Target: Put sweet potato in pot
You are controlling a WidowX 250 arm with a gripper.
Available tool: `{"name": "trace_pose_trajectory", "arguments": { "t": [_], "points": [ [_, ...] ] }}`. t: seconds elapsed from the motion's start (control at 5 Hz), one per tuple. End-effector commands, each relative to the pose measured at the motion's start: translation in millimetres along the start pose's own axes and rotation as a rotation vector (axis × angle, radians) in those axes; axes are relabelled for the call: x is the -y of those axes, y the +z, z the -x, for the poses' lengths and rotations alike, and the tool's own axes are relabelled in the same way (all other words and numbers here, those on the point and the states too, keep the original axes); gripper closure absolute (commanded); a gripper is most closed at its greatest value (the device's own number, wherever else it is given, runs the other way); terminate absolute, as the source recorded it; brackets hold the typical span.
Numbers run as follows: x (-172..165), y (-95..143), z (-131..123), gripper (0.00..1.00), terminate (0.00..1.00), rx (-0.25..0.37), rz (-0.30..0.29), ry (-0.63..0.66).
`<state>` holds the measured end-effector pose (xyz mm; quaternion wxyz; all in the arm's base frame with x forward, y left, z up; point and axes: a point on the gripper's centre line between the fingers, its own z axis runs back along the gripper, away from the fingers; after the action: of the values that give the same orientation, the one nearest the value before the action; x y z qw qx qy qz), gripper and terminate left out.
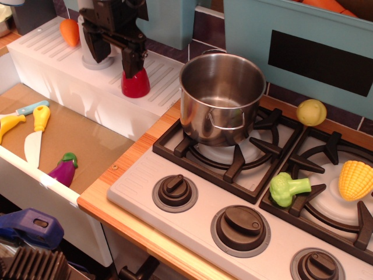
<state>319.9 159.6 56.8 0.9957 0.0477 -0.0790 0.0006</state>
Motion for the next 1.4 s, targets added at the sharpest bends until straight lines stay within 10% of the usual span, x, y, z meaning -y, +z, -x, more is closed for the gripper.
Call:
{"name": "trace_pose_trajectory", "arguments": {
  "t": [0.0, 0.6, 0.8, 1.2],
  "points": [
    [-10.2, 2.8, -17.1, 0.0, 0.0, 0.069, -0.014, -0.011],
    [3.5, -24.0, -36.3, 0.0, 0.0, 0.136, 0.033, 0.018],
    [9.9, -22.9, -38.9, 1.0, 0.0, 0.118, 0.041, 0.033],
    [15.3, 23.4, -35.7, 1.0, 0.0, 0.025, -0.004, 0.084]
  ]
}}
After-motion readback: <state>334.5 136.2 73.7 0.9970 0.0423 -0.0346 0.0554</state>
